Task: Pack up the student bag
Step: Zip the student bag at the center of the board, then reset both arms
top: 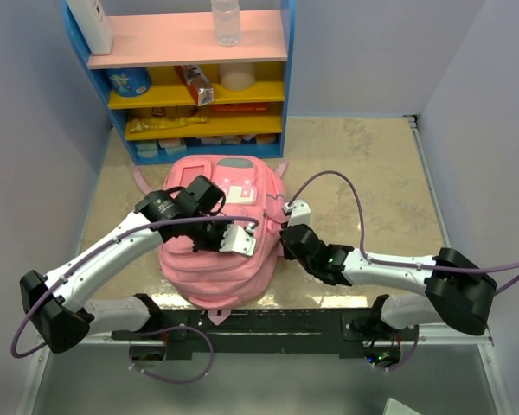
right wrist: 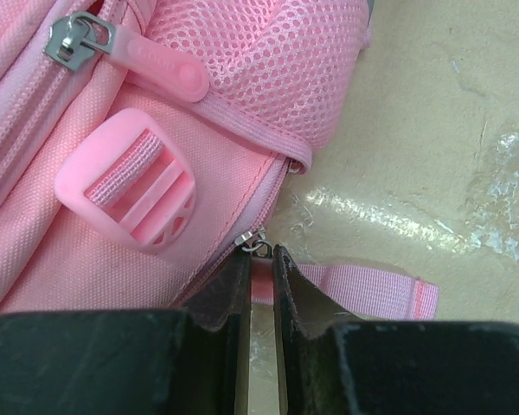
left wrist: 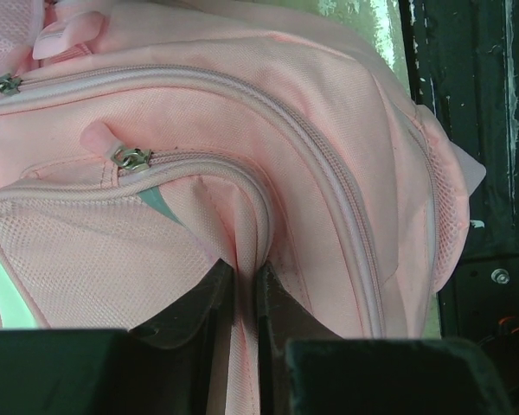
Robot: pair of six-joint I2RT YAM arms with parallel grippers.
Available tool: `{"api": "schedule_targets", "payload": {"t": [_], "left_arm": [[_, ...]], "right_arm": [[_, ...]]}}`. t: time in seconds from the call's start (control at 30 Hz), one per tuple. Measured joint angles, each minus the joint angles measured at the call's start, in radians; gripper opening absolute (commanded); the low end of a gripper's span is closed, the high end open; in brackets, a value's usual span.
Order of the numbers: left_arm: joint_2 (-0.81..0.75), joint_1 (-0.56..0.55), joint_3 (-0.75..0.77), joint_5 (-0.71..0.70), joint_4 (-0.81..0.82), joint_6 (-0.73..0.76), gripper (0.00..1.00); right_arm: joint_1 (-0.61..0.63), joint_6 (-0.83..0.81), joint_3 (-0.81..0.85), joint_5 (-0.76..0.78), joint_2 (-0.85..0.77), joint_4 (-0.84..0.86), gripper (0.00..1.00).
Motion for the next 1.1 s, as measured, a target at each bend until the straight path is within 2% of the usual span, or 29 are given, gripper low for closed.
{"api": "schedule_targets", "payload": {"t": [0.03,0.1,0.2,0.23,0.27,0.3,0.33,0.43,0.6,0.7,0.8,0.9,1.0,1.1], "left_arm": [[0.003,0.0,0.004,0.004,-0.002,-0.002,0.16],[0.016,0.003,0.02,0.016,-0.01,-0.004,0.2],[0.078,0.005,0.092,0.054,-0.053,-0.009,0.39],[0.101,0.005,0.12,0.066,-0.067,-0.011,0.89],[0.132,0.005,0.157,0.082,-0.083,-0.011,1.0],[0.162,0.003,0.196,0.102,-0.098,-0.01,1.0],[0.188,-0.001,0.234,0.131,-0.101,-0.019,1.0],[0.218,-0.012,0.295,0.178,-0.079,-0.051,1.0],[0.162,0.003,0.254,0.183,0.034,-0.148,1.0],[0.133,0.068,0.25,0.173,0.095,-0.242,1.0],[0.168,0.206,0.322,0.19,0.111,-0.319,1.0],[0.2,0.402,0.349,0.233,0.172,-0.38,1.0],[0.174,0.545,0.283,0.239,0.259,-0.446,1.0],[0.118,0.597,0.198,0.225,0.323,-0.504,1.0]], "right_arm": [[-0.002,0.0,0.003,0.0,0.003,-0.002,0.19],[-0.008,0.003,0.01,-0.006,0.006,-0.014,0.27],[-0.05,0.002,0.047,-0.026,0.014,-0.055,0.35],[-0.072,0.0,0.068,-0.031,0.022,-0.071,0.47],[-0.097,-0.002,0.092,-0.037,0.031,-0.093,0.52],[-0.121,-0.004,0.122,-0.042,0.039,-0.109,0.58],[-0.142,-0.008,0.152,-0.045,0.042,-0.126,0.72],[-0.172,-0.014,0.23,-0.051,0.032,-0.173,0.99],[-0.167,-0.011,0.274,-0.083,-0.062,-0.268,0.99],[-0.167,-0.003,0.277,-0.081,-0.148,-0.347,0.99],[-0.167,-0.002,0.298,-0.078,-0.209,-0.411,0.99],[-0.167,-0.003,0.333,-0.079,-0.243,-0.447,0.99],[-0.167,-0.009,0.343,-0.079,-0.264,-0.462,0.99],[-0.167,-0.017,0.343,-0.078,-0.267,-0.483,0.99]]}}
